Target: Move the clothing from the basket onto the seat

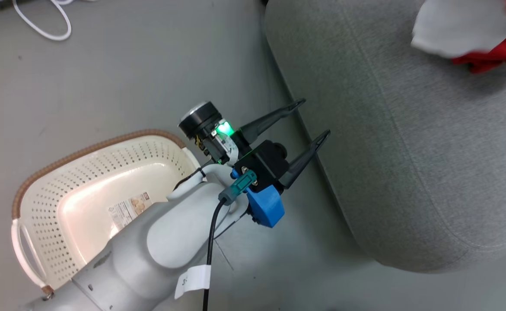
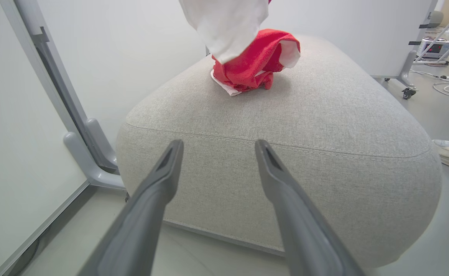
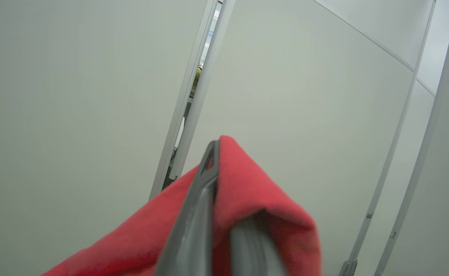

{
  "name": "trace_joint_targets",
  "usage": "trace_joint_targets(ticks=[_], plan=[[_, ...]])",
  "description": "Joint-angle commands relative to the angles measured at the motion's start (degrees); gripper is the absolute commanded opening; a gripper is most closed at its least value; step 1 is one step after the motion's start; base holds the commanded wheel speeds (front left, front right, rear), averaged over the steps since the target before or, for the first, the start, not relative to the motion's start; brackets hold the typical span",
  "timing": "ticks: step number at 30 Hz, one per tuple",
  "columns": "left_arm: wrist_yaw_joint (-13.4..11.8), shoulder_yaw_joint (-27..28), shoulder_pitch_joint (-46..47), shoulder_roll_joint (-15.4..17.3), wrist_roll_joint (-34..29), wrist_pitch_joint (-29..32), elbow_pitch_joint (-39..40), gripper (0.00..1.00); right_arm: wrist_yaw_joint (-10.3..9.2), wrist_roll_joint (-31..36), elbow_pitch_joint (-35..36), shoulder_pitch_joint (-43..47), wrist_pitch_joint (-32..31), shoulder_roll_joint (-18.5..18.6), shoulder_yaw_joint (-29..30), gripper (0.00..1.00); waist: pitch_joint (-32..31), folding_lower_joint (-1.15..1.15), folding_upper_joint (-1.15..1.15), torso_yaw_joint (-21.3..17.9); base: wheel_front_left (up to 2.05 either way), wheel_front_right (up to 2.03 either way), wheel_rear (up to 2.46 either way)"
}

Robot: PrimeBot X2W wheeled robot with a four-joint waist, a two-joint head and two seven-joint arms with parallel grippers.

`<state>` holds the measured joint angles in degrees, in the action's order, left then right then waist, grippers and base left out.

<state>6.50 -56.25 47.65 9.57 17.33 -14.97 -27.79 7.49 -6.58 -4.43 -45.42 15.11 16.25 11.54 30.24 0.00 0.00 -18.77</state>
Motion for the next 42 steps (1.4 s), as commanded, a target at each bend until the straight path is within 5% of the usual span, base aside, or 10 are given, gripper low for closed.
trace_joint_targets(ticks=[1,8,13,18,30,37,39,40,42], plan=[[-0.3,0.1,1.7,0.6,-0.5,0.1,0.5,1.0,0.01,-0.3,-0.3,-3.6,0.1,1.8,2.9,0.0,3.5,0.0,0.0,1.1,0.0,0.0,0.0],[-0.7,0.5,6.1,1.9,-2.0,1.3,2.9,1.0,0.01,-0.9,-5.8,-10.4,0.0,11.4,12.3,0.0,11.4,0.0,0.0,2.1,0.0,0.0,0.0],[-0.9,0.4,8.3,3.5,-3.1,2.5,5.3,1.0,0.0,0.0,-11.0,-10.5,0.1,14.4,17.3,0.0,16.4,0.0,0.0,1.9,0.0,0.0,0.0],[-1.3,0.5,9.3,4.9,-3.6,3.4,7.3,1.0,0.01,1.9,-15.4,-8.4,0.1,13.5,17.4,0.0,19.3,0.0,0.0,1.4,0.0,0.0,0.0],[-2.2,0.1,8.8,6.8,-3.0,4.2,10.2,1.0,0.01,2.6,-20.3,-3.0,0.0,4.6,17.6,0.0,20.3,0.0,0.0,0.7,0.0,0.0,0.0],[-2.4,-0.4,8.6,6.8,-2.8,3.9,10.3,1.0,0.01,1.6,-23.7,-1.0,0.1,3.3,16.7,0.0,19.4,0.0,0.0,0.6,0.0,0.0,0.0],[-2.5,-0.5,8.5,6.6,-2.7,3.7,10.0,1.0,0.01,1.5,-23.6,-0.5,0.0,3.1,16.9,0.82,18.7,0.0,0.0,0.6,0.0,0.0,0.0],[-2.4,-0.6,8.5,6.4,-2.6,3.5,9.9,1.0,0.0,1.5,-23.5,0.0,0.0,3.0,17.0,1.0,18.3,0.0,0.0,0.7,0.0,0.0,0.0],[-2.6,-0.6,8.1,6.0,-2.3,2.9,9.5,1.0,0.0,1.2,-22.5,1.0,0.0,2.7,17.4,1.0,17.2,0.0,0.0,0.8,0.0,0.0,0.0]])
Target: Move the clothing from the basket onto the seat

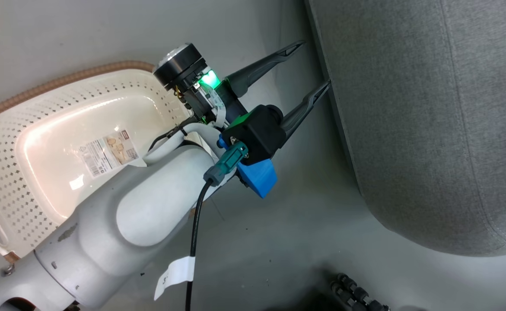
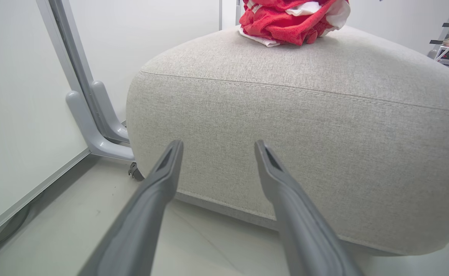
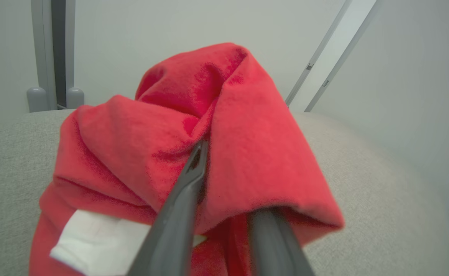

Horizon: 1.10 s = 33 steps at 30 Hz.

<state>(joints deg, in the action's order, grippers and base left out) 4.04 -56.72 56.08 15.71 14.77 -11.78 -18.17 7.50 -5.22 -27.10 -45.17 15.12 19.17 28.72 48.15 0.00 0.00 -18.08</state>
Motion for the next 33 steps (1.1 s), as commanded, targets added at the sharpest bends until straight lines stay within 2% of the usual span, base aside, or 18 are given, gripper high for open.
trace_joint_targets(ticks=[1,10,14,22,33], plan=[[-0.3,-0.1,-0.6,-0.4,0.4,-0.6,-0.4,1.0,-0.01,-0.1,0.6,1.7,0.0,-0.4,0.1,1.0,-1.5,0.0,0.0,0.1,0.0,0.0,0.0],[-1.5,1.3,-4.4,-3.0,2.9,-3.1,-3.5,1.0,-0.01,0.6,5.6,13.6,0.0,-1.4,-2.8,1.0,-11.3,0.0,0.0,0.5,0.0,0.0,0.0],[-2.8,4.4,-7.5,-3.7,4.6,-3.5,-3.7,1.0,0.0,0.8,9.8,19.3,0.0,-2.5,-4.7,1.0,-17.4,0.0,0.0,1.0,0.0,0.0,0.0],[-5.3,15.3,-16.8,-3.1,5.4,-3.5,-0.2,1.0,0.0,2.4,17.9,25.9,0.0,-4.8,-11.4,1.0,-28.1,0.0,0.0,4.0,0.0,0.0,0.0],[-5.9,31.5,-29.8,-4.8,2.4,-3.5,3.6,1.0,0.0,2.0,20.7,29.1,0.0,-6.2,-22.3,1.0,-38.4,0.0,0.0,11.1,0.0,0.0,0.0]])
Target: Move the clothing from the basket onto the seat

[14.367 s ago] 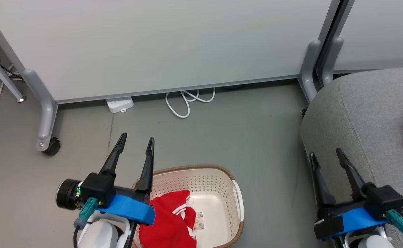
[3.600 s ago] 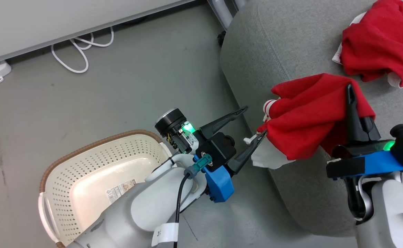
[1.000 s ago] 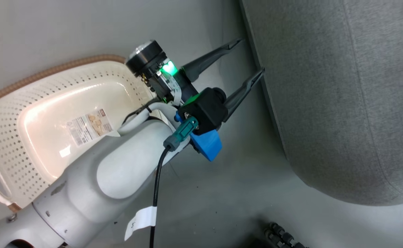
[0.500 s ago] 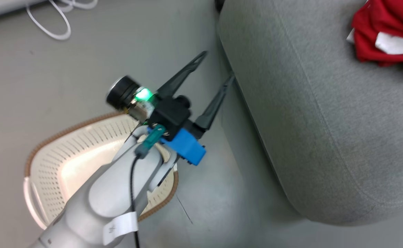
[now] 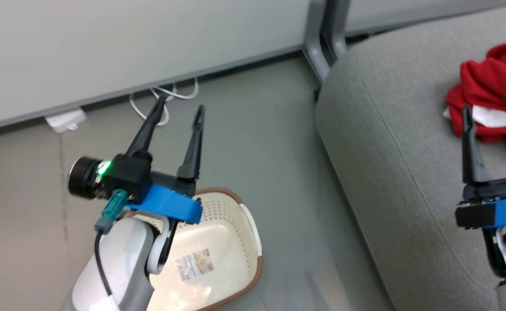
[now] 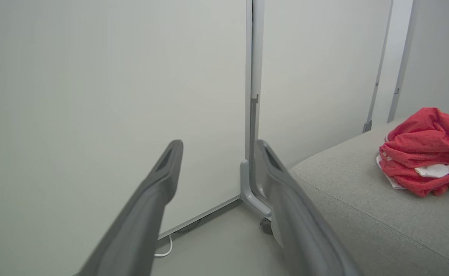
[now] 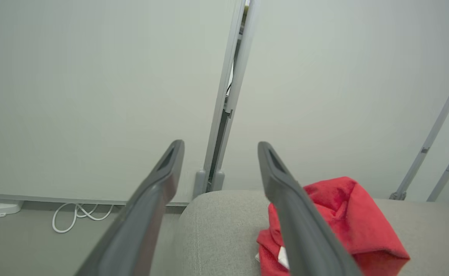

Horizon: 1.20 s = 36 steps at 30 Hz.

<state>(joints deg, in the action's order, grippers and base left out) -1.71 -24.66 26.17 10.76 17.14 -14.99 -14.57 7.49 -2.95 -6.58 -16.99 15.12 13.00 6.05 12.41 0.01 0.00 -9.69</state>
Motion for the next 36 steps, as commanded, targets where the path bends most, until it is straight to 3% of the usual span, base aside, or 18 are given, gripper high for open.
trace_joint_targets(ticks=[1,12,18,27,36], plan=[[-0.1,0.8,-1.0,-0.1,-0.3,-0.3,0.3,1.0,0.01,-0.4,0.2,1.2,0.0,-0.2,-0.4,1.0,-3.4,-0.01,0.0,3.4,0.0,0.0,0.0],[2.0,14.6,-11.1,-3.8,-4.9,-0.2,3.4,1.0,0.0,-0.7,-1.6,4.3,0.0,-3.0,-7.0,1.0,-7.4,-0.01,0.0,9.8,0.0,0.0,0.0],[4.5,20.2,-15.3,-6.4,-5.7,-0.2,2.9,1.0,0.01,-1.2,-4.4,6.3,0.0,-4.8,-9.0,1.0,-8.9,-0.01,0.0,11.5,0.0,0.0,0.0],[7.3,22.4,-19.4,-7.8,-6.9,-0.2,0.9,1.0,0.01,-2.0,-7.3,9.6,0.0,-7.2,-7.9,1.0,-11.2,-0.01,0.0,12.6,0.0,0.0,0.0],[8.0,21.6,-21.0,-7.9,-5.7,-0.2,-0.1,1.0,0.01,-2.3,-7.9,12.0,0.0,-8.4,-6.4,1.0,-12.3,-0.01,0.0,12.9,0.0,0.0,0.0]])
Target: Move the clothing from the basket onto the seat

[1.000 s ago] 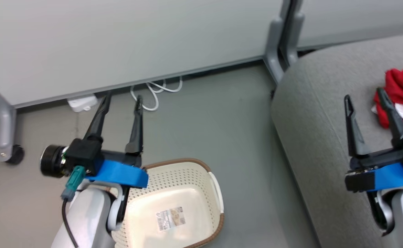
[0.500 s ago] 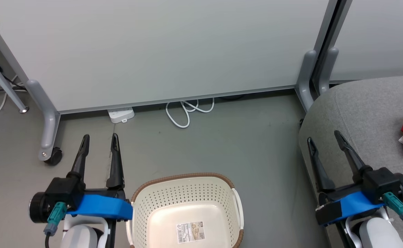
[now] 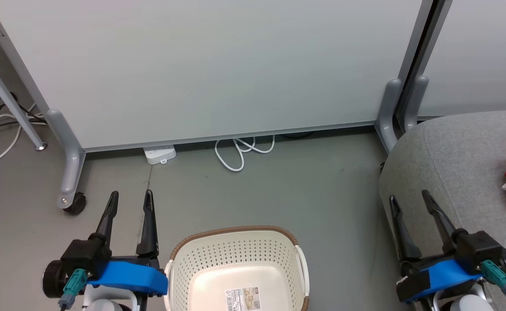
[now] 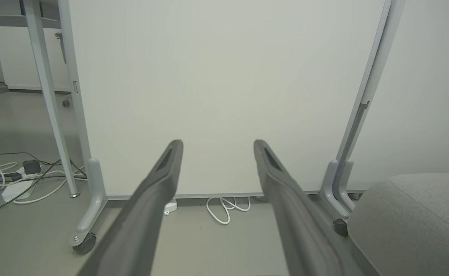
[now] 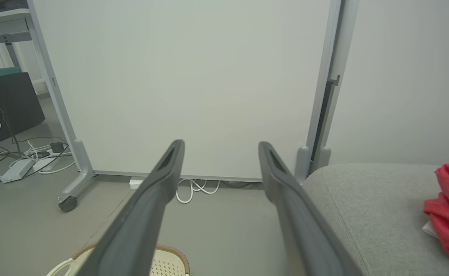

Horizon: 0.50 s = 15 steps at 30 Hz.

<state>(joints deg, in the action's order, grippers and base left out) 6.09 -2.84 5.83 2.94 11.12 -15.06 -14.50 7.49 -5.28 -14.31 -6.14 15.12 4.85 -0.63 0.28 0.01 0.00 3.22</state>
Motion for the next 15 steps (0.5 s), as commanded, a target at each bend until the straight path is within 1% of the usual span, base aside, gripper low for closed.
trace_joint_targets(ticks=[1,8,15], plan=[[0.2,-0.3,-0.7,-0.1,0.4,-0.2,-0.3,1.0,0.01,-0.1,-0.2,1.2,0.0,-0.4,0.4,1.0,-0.2,-0.01,0.0,0.0,0.0,0.0,0.0],[0.2,-1.0,-1.2,-0.1,0.8,-0.2,-0.9,1.0,0.01,-0.3,-0.7,2.0,0.0,-0.9,0.9,1.0,-0.6,-0.01,0.0,0.1,0.0,0.0,0.0],[-0.3,-1.4,-1.3,-0.1,0.6,-0.2,-1.3,1.0,0.01,-0.4,-1.0,1.9,0.0,-1.3,0.9,1.0,-0.7,-0.01,0.0,0.1,0.0,0.0,0.0]])
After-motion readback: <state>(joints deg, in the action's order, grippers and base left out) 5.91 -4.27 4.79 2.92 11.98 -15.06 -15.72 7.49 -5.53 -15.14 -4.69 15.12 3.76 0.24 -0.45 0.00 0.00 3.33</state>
